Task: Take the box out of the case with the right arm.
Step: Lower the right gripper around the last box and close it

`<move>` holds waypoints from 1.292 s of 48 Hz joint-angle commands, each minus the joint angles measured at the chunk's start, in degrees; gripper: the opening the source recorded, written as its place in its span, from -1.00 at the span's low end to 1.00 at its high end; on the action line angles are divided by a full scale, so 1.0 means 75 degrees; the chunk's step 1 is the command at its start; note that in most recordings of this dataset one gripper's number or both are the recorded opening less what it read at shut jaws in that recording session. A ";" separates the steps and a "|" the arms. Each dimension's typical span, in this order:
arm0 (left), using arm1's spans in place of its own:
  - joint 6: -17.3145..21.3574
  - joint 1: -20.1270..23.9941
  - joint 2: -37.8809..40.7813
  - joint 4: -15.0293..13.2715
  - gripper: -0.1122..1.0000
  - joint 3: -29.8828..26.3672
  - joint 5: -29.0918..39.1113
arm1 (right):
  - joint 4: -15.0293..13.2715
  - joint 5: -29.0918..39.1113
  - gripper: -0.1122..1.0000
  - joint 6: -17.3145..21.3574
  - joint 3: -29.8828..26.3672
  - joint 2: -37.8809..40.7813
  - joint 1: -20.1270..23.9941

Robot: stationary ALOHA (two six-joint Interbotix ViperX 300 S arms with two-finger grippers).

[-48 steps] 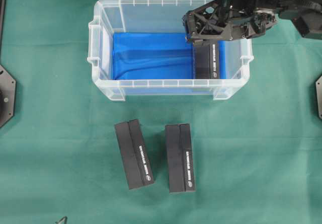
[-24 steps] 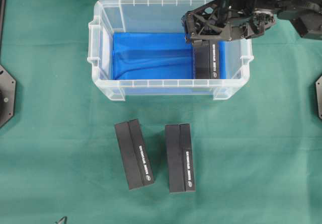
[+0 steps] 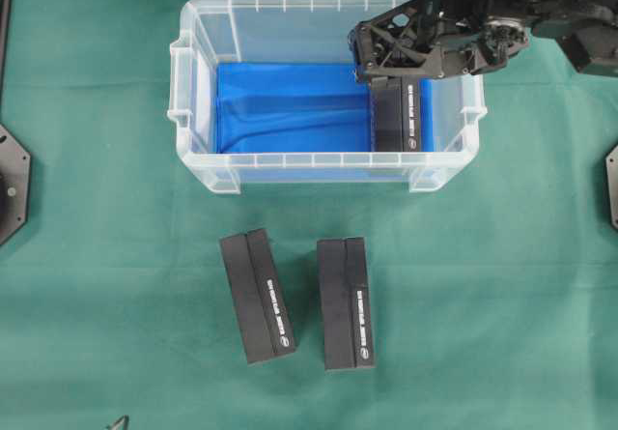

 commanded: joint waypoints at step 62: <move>-0.0023 -0.0012 0.0082 0.0023 -0.80 -0.0023 -0.0188 | 0.0352 -0.1594 0.87 0.0129 0.0937 0.1102 -0.0188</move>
